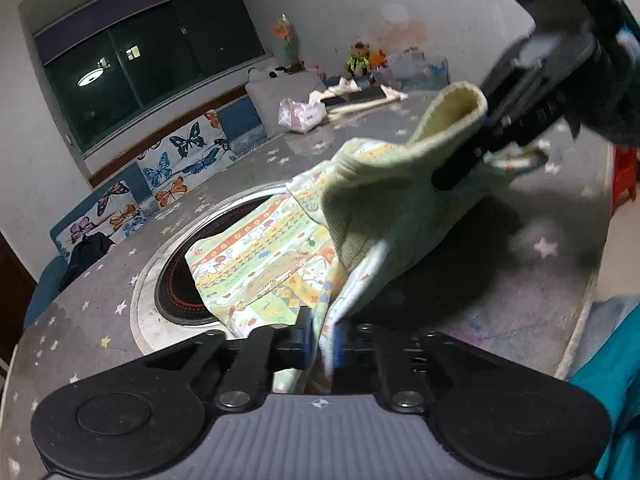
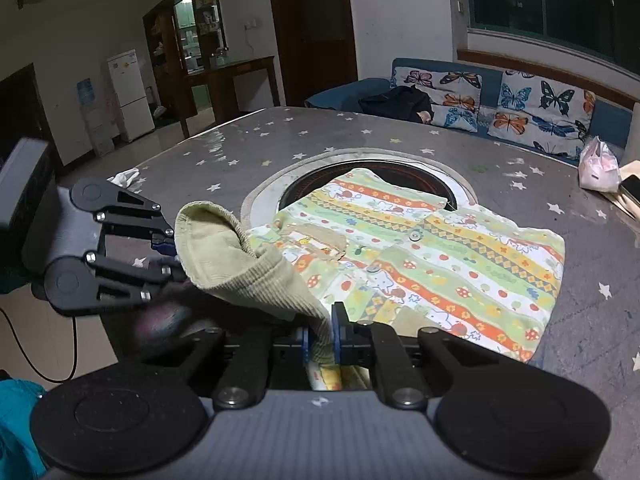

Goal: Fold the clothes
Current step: 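Lift the khaki sleeve with the right gripper while the left gripper holds the shirt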

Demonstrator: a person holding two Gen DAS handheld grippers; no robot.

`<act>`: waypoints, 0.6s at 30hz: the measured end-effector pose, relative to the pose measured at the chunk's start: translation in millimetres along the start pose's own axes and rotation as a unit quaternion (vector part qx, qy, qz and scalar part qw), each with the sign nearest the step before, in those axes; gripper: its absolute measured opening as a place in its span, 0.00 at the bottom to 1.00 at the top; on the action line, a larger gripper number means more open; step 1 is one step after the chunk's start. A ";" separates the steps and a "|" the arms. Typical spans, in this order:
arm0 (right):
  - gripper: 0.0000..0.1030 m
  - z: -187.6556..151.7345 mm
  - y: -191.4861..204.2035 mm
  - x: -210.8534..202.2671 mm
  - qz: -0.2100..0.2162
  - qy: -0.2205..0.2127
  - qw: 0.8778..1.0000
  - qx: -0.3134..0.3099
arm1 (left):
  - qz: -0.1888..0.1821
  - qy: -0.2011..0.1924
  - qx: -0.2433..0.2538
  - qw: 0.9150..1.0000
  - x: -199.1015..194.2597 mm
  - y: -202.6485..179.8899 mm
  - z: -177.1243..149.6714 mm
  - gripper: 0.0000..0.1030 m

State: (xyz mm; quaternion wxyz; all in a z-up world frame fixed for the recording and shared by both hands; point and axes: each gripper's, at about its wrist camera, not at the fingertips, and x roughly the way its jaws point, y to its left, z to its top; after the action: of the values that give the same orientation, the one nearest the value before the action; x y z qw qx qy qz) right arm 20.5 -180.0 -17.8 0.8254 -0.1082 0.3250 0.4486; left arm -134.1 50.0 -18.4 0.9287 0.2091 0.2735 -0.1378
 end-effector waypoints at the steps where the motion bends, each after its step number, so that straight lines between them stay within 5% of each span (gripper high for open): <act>1: 0.09 -0.6 1.9 -2.6 0.001 -0.002 1.000 -0.003 | 0.001 -0.003 -0.005 1.000 -3.2 0.6 0.4 0.08; 18: 0.08 -2.9 38.0 -86.1 0.063 -0.003 0.997 -0.048 | -0.093 -0.037 -0.041 0.994 -94.4 -7.3 17.4 0.07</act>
State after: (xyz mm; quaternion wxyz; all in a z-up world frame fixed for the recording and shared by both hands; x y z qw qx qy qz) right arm -44.8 -217.2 38.9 0.7905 -0.1258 0.3068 0.5149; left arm -205.6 48.9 45.9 0.9292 0.1390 0.2624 -0.2201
